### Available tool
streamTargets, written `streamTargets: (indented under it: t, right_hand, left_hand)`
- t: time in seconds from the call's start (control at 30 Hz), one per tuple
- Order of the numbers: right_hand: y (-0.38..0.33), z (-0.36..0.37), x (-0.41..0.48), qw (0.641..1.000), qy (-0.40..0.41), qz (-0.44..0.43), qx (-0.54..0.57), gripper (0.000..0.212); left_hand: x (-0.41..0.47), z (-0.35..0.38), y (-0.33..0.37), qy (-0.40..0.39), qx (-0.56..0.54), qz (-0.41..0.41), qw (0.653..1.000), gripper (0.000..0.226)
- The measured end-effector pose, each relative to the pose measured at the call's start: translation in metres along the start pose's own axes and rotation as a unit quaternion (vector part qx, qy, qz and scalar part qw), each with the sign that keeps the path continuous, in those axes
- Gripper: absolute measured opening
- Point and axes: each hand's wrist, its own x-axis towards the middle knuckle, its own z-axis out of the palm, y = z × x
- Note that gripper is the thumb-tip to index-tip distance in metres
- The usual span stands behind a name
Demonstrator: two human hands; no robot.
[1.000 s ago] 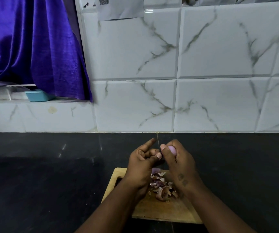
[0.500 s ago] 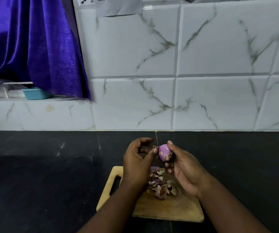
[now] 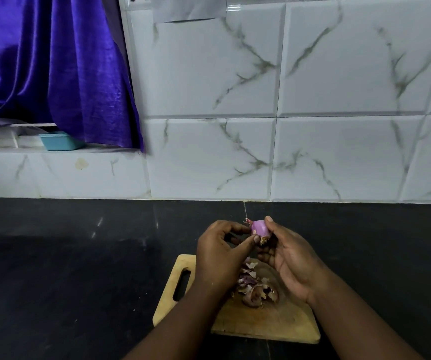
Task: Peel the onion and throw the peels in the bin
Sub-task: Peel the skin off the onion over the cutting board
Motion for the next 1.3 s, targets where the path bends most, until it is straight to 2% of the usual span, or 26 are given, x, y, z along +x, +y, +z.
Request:
streamTargets:
  t: [0.17, 0.33, 0.5, 0.73, 0.87, 1.0, 1.07, 1.3]
  right_hand:
    - [-0.001, 0.002, -0.002, 1.0, 0.009, 0.003, 0.015, 0.044]
    - [0.002, 0.002, 0.0, 1.0, 0.013, 0.0, 0.019, 0.043]
    - [0.001, 0.001, 0.0, 1.0, 0.006, 0.001, 0.022, 0.04]
    - [0.002, 0.002, 0.001, 0.999, -0.005, -0.012, 0.033, 0.043]
    - [0.002, 0.001, 0.001, 1.0, -0.014, -0.012, 0.019, 0.039]
    - [0.002, 0.0, 0.001, 0.999, -0.022, -0.021, 0.01, 0.035]
    - [0.002, -0.001, 0.0, 0.999, -0.027, -0.04, -0.022, 0.032]
    - [0.002, -0.004, 0.0, 0.986, -0.035, -0.077, -0.143, 0.035]
  left_hand:
    - [-0.001, 0.001, 0.0, 0.001, -0.038, -0.024, 0.999, 0.013]
    - [0.003, 0.001, -0.006, 0.019, -0.004, -0.016, 1.0, 0.014]
    - [-0.001, 0.004, -0.003, -0.009, -0.09, -0.062, 0.994, 0.003]
    - [0.0, 0.004, -0.003, -0.009, -0.05, -0.05, 0.997, 0.019]
    - [-0.001, 0.003, -0.001, -0.006, -0.066, -0.04, 0.997, 0.003]
    - [0.001, 0.004, -0.004, -0.006, -0.096, -0.082, 0.992, 0.008]
    - [0.004, 0.002, -0.006, 0.002, -0.104, -0.102, 0.989, 0.014]
    - [0.012, -0.006, -0.004, -0.016, -0.235, -0.176, 0.956, 0.015]
